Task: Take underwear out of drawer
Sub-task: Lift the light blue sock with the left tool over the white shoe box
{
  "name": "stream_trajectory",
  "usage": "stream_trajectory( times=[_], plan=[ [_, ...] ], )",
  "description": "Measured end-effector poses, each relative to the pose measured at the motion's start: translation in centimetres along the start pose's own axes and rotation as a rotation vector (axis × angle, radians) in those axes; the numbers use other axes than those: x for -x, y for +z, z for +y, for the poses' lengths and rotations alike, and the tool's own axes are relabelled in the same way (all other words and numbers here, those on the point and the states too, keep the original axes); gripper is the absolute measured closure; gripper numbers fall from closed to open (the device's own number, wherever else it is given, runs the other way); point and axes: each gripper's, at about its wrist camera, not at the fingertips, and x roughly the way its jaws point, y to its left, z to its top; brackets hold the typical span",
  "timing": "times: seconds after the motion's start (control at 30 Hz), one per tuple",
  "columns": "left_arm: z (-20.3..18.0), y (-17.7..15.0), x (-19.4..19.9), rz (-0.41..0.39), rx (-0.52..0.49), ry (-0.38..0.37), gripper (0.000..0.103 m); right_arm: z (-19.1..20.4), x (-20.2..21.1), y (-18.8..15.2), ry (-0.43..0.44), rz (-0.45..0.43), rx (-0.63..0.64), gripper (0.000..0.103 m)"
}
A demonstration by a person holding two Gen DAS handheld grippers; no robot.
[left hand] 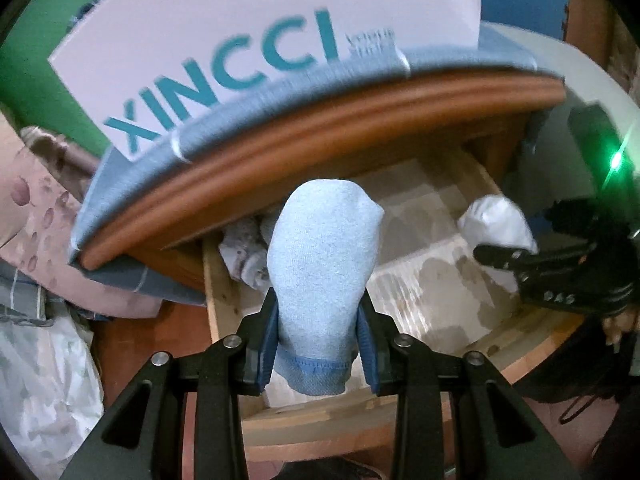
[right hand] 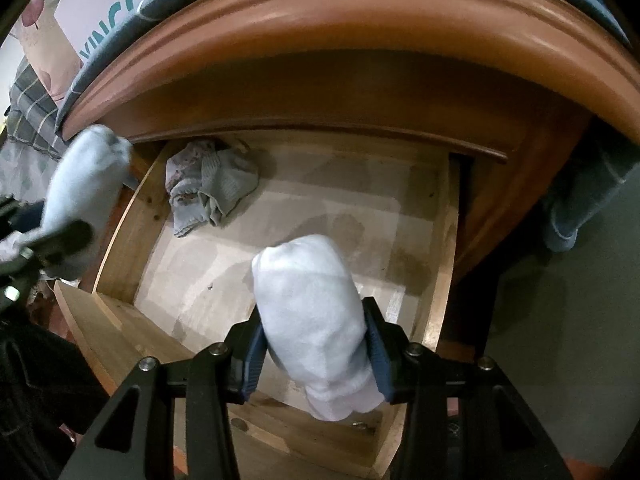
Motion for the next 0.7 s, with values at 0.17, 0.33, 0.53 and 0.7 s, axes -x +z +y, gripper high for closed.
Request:
stream_trajectory(
  times=[0.17,0.33,0.53,0.7],
  plan=[
    [0.7,1.0,2.2,-0.029,0.041,0.016,0.071,0.0,0.1,0.2,-0.003,-0.003,-0.001,0.058],
    [1.6,2.2,4.3,-0.04,0.086,0.016,0.071,0.3,0.4,0.3,-0.005,-0.01,0.004,0.058],
    [2.8,3.9,6.6,-0.066,0.135,0.016,0.071,0.3,0.6,0.4,-0.003,-0.017,0.003,0.058],
    [4.4,6.1,10.0,-0.111,0.167,0.021,0.071,0.4,0.9,0.5,0.0,-0.023,0.001,0.058]
  ],
)
